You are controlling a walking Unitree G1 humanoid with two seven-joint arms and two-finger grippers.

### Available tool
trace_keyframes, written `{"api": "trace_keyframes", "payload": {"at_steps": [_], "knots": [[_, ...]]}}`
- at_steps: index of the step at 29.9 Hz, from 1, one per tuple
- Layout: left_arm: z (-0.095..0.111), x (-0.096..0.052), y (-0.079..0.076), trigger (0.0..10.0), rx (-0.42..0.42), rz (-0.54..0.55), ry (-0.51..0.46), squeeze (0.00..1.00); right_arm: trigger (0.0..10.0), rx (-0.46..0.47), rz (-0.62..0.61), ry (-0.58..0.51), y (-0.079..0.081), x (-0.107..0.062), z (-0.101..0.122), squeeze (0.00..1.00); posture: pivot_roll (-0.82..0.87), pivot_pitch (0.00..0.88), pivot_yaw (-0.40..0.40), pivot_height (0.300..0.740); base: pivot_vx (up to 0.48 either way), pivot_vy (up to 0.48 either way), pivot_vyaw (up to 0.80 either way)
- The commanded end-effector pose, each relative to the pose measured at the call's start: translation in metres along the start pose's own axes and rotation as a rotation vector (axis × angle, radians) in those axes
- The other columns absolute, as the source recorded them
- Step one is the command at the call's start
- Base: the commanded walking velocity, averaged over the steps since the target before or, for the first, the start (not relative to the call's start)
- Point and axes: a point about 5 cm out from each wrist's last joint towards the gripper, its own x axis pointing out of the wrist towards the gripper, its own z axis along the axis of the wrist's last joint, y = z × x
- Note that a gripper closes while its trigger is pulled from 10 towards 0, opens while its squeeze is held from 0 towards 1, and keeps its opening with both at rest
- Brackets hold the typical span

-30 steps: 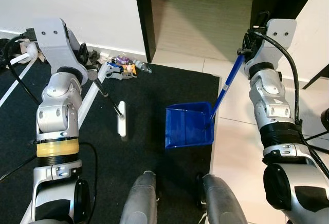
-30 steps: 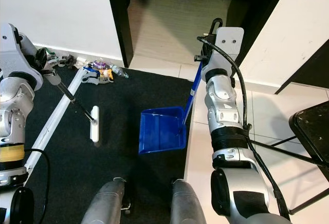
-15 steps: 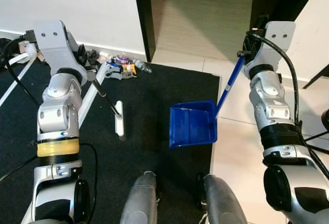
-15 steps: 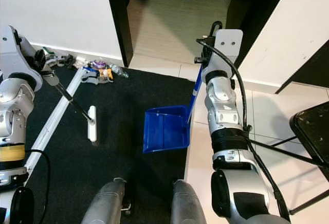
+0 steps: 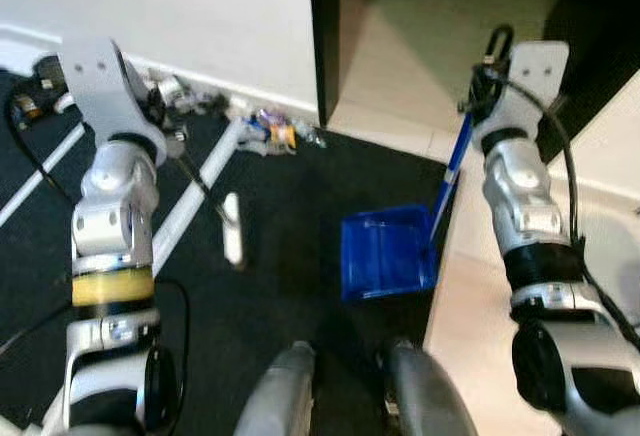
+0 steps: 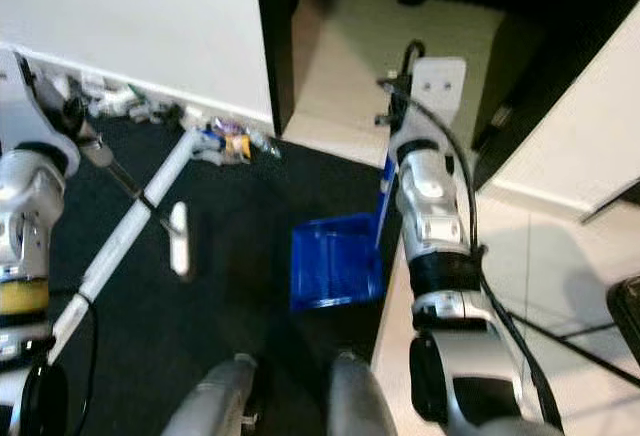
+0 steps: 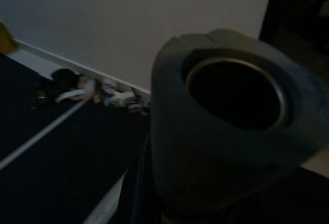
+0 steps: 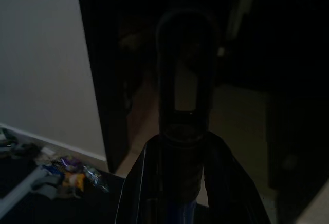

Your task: Sweep floor

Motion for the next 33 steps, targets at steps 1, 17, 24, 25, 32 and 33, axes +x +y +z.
{"api": "trace_keyframes", "payload": {"at_steps": [1, 17, 24, 25, 32, 33], "knots": [[0.0082, 0.0000, 0.0033, 10.0, 0.004, 0.016, -0.048, 0.00, 10.0, 0.006, 0.010, -0.050, 0.0045, 0.0018, 0.0115, 0.00, 0.03, 0.047, 0.034, 0.740, 0.386, 0.000, 0.80], [0.0088, 0.0002, 0.0028, 10.0, 0.002, 0.018, -0.050, 0.00, 10.0, 0.017, -0.010, -0.039, 0.0029, 0.0022, 0.0106, 0.00, 0.03, 0.047, 0.035, 0.740, 0.383, 0.000, 0.59], [0.0089, 0.0007, 0.0026, 10.0, 0.001, 0.015, -0.050, 0.00, 10.0, 0.049, -0.026, -0.029, 0.0000, 0.0027, 0.0089, 0.00, 0.03, 0.046, 0.038, 0.740, 0.385, 0.000, 0.00], [0.0089, 0.0008, 0.0025, 10.0, 0.001, 0.014, -0.050, 0.00, 10.0, 0.050, -0.026, -0.028, 0.0000, 0.0027, 0.0089, 0.00, 0.03, 0.046, 0.038, 0.740, 0.386, 0.000, 0.00], [0.0092, 0.0011, 0.0020, 10.0, 0.001, 0.011, -0.051, 0.00, 10.0, 0.073, -0.034, -0.022, -0.0007, 0.0024, 0.0078, 0.00, 0.03, 0.044, 0.040, 0.740, 0.385, 0.000, 0.00], [0.0094, 0.0011, 0.0019, 10.0, 0.002, 0.010, -0.051, 0.00, 10.0, 0.075, -0.034, -0.021, -0.0007, 0.0024, 0.0078, 0.00, 0.03, 0.044, 0.040, 0.740, 0.382, 0.000, 0.00]]}}
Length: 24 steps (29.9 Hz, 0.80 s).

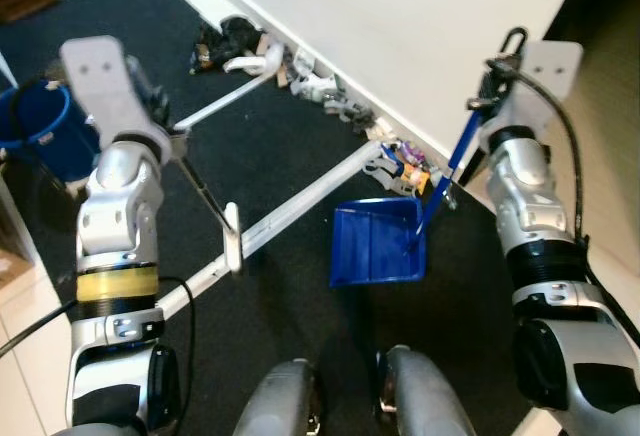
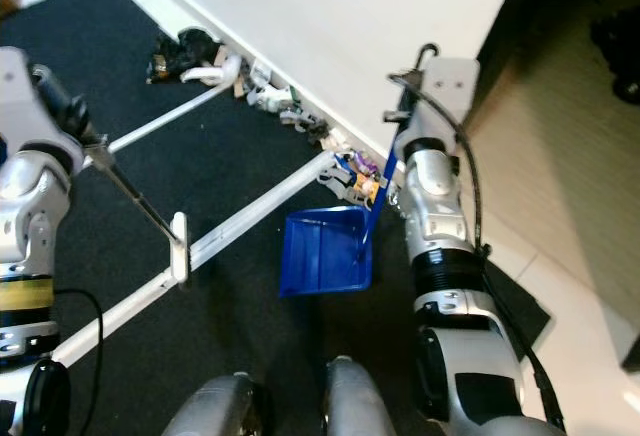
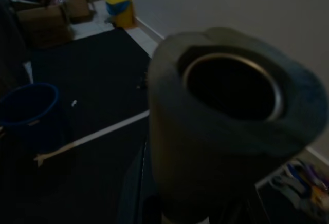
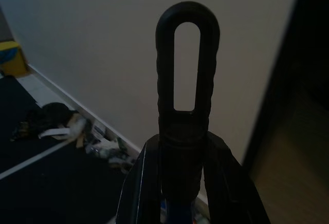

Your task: Sweep floor

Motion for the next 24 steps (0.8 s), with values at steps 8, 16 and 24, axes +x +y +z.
{"api": "trace_keyframes", "payload": {"at_steps": [8, 16, 24], "knots": [[0.0080, -0.0010, 0.0043, 10.0, 0.010, 0.013, -0.047, 0.00, 10.0, 0.031, 0.004, -0.018, 0.0039, 0.0004, 0.0039, 0.00, 0.03, 0.040, 0.041, 0.740, 0.383, 0.000, 0.00], [0.0087, -0.0004, 0.0043, 10.0, 0.010, 0.010, -0.048, 0.00, 10.0, 0.041, 0.000, -0.014, 0.0029, 0.0010, 0.0041, 0.00, 0.03, 0.040, 0.041, 0.740, 0.384, 0.000, 0.00], [0.0091, -0.0002, 0.0031, 10.0, 0.009, 0.006, -0.049, 0.00, 10.0, 0.042, -0.006, -0.012, 0.0008, 0.0003, 0.0031, 0.00, 0.03, 0.040, 0.041, 0.740, 0.384, 0.000, -0.35]]}}
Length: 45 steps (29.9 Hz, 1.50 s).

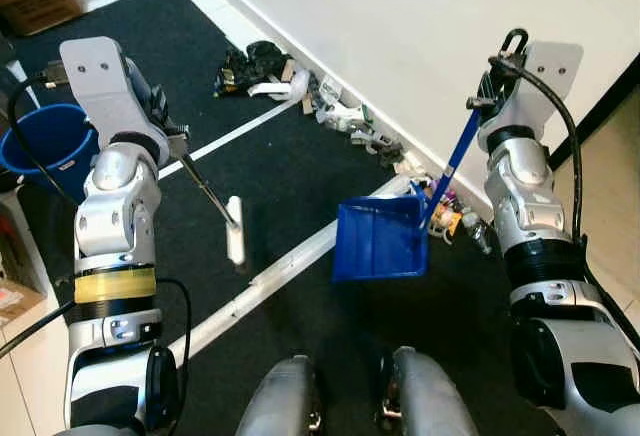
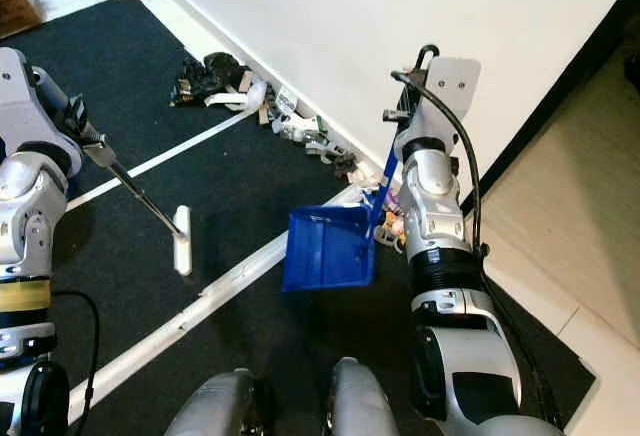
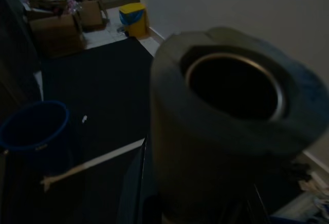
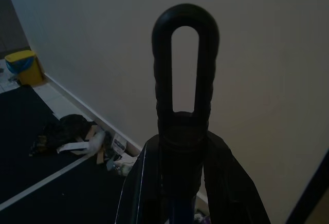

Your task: Sweep floor

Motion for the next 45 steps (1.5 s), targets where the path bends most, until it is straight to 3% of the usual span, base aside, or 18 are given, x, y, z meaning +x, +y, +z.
{"api": "trace_keyframes", "payload": {"at_steps": [1, 10, 32, 39, 45], "knots": [[0.0106, 0.0006, -0.0021, 10.0, 0.014, -0.011, -0.051, 0.00, 10.0, 0.015, -0.018, -0.027, -0.0054, 0.0004, 0.0058, 0.00, 0.03, 0.040, 0.041, 0.740, 0.382, 0.000, -0.41], [0.0103, 0.0007, -0.0027, 10.0, 0.013, -0.015, -0.050, 0.00, 10.0, 0.017, -0.025, -0.024, -0.0072, 0.0005, 0.0055, 0.00, 0.03, 0.040, 0.041, 0.740, 0.385, 0.000, -0.40], [0.0098, 0.0017, -0.0040, 10.0, 0.008, -0.022, -0.046, 0.00, 10.0, 0.017, -0.036, -0.026, -0.0093, 0.0006, 0.0067, 0.00, 0.03, 0.047, 0.048, 0.740, 0.384, 0.000, -0.75], [0.0093, 0.0013, -0.0042, 10.0, 0.007, -0.023, -0.045, 0.00, 10.0, 0.008, -0.032, -0.028, -0.0092, 0.0003, 0.0071, 0.00, 0.03, 0.047, 0.048, 0.740, 0.373, 0.000, -0.20], [0.0064, -0.0016, -0.0108, 10.0, 0.004, -0.089, -0.035, 0.00, 10.0, -0.008, -0.022, -0.028, -0.0077, 0.0004, 0.0073, 0.00, 0.03, 0.048, 0.048, 0.740, 0.046, 0.000, 0.00]]}}
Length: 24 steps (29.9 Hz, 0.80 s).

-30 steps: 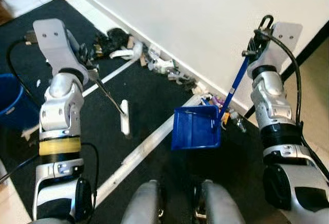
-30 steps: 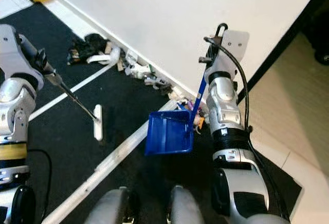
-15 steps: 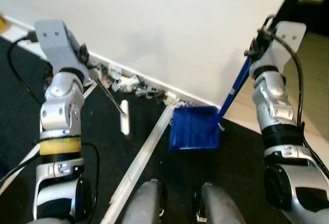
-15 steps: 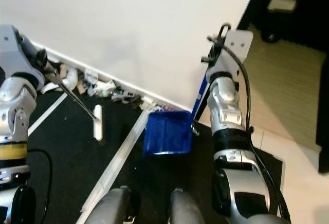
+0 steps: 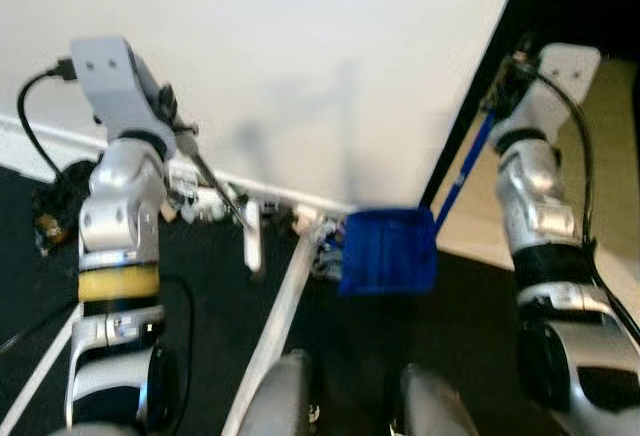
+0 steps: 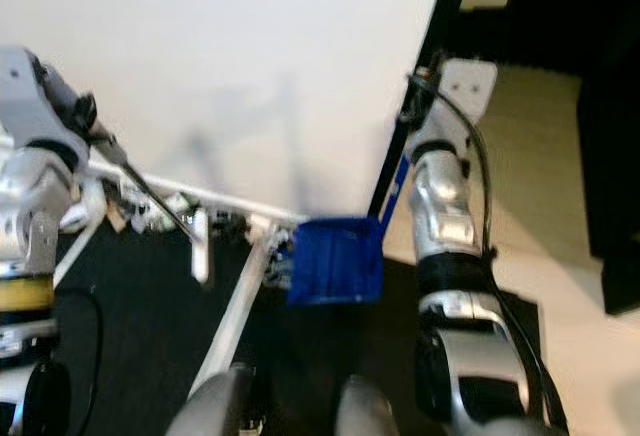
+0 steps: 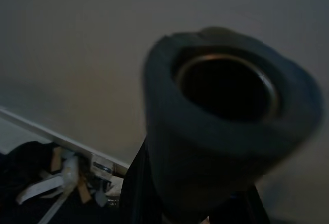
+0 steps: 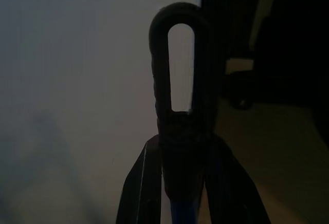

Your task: Sweep floor

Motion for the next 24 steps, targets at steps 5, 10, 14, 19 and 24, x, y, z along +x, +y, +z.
{"api": "trace_keyframes", "payload": {"at_steps": [5, 10, 14, 19, 24], "knots": [[-0.003, -0.006, -0.006, 10.0, 0.006, -0.076, 0.020, 0.00, 10.0, 0.000, 0.011, -0.014, -0.004, 0.001, 0.005, 0.00, 0.03, 0.048, 0.048, 0.740, 0.000, 0.000, 0.00], [-0.014, -0.012, -0.014, 10.0, 0.003, -0.125, 0.055, 0.00, 10.0, -0.026, 0.018, 0.001, -0.009, 0.000, 0.004, 0.00, 0.02, 0.052, 0.047, 0.740, 0.000, 0.000, 0.00], [-0.025, -0.015, -0.018, 10.0, 0.017, -0.137, 0.075, 0.00, 10.0, -0.062, 0.032, 0.010, -0.012, 0.000, 0.004, 0.00, 0.02, 0.054, 0.046, 0.740, 0.000, 0.000, 0.00], [-0.029, -0.015, -0.021, 10.0, 0.012, -0.140, 0.079, 0.00, 10.0, -0.088, 0.033, 0.029, -0.017, -0.001, 0.003, 0.00, 0.02, 0.057, 0.046, 0.740, 0.000, 0.000, 0.00], [-0.030, -0.014, -0.025, 10.0, 0.040, -0.158, 0.080, 0.00, 10.0, -0.098, 0.026, 0.038, -0.021, -0.003, 0.001, 0.00, 0.01, 0.058, 0.048, 0.740, 0.000, 0.000, 0.00]]}}
